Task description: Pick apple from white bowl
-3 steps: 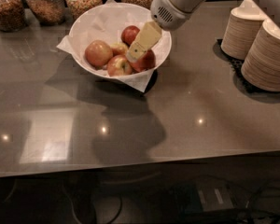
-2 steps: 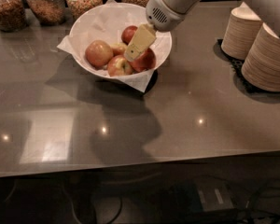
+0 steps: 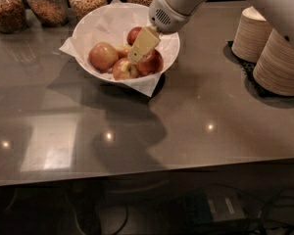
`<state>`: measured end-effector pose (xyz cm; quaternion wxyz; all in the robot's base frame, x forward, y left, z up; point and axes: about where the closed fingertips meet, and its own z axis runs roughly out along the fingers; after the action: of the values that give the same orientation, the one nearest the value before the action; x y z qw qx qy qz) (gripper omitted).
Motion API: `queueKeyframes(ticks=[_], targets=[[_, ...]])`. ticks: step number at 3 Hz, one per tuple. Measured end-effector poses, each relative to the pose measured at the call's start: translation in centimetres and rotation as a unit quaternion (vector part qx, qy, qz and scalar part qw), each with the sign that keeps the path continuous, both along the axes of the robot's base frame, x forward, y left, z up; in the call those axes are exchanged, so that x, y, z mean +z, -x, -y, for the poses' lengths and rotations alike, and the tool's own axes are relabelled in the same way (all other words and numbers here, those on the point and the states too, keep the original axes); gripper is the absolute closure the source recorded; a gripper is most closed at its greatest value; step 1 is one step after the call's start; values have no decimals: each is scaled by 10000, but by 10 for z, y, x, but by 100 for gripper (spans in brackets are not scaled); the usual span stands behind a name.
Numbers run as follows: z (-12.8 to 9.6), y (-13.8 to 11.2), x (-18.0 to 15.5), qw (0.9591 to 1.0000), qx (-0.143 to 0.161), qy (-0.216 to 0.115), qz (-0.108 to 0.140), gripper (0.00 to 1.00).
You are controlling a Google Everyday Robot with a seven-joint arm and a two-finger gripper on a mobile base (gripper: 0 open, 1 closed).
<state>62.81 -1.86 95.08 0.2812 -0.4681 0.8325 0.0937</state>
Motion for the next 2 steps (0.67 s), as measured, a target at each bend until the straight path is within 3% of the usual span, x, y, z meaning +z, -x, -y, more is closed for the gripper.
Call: queueKeyframes(ticks=[1,2], targets=[[-3,2,-12,9999,-21,55,-159,18],[-4,2,-25,9996,-93,120,-235,20]])
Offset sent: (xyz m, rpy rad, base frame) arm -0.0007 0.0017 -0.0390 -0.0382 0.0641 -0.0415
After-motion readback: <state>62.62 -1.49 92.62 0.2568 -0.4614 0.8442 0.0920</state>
